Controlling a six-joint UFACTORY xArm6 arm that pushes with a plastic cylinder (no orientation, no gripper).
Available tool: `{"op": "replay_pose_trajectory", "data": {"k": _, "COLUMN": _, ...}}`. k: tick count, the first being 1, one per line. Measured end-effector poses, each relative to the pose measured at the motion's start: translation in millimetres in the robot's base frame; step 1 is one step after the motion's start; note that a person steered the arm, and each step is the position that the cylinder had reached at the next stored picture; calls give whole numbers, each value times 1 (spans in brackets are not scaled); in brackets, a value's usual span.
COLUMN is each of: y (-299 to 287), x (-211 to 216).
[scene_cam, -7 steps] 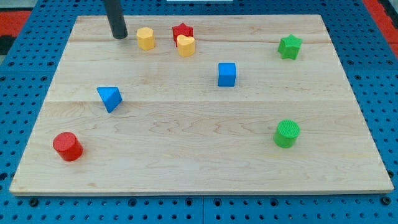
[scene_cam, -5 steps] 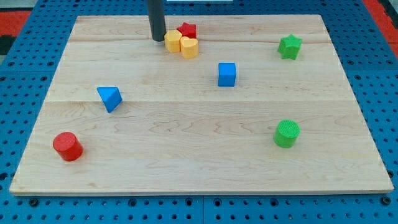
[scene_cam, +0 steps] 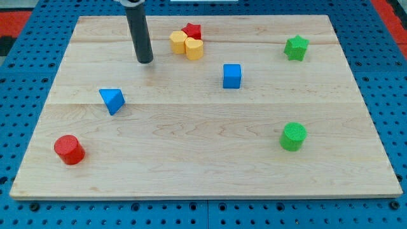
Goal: Push the red circle closer to the blue triangle
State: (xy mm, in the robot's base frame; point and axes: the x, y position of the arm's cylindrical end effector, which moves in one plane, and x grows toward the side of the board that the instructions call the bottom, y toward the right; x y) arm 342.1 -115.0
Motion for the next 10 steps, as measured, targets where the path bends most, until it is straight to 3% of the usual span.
{"op": "replay_pose_trajectory", "data": {"k": 2, "y": 33, "x": 100}}
{"op": "replay_pose_trajectory", "data": {"k": 4, "y": 31, "x": 196}}
{"op": "replay_pose_trajectory", "data": {"k": 9, "y": 29, "x": 229}}
{"op": "replay_pose_trajectory", "data": {"k": 10, "y": -3, "x": 229}}
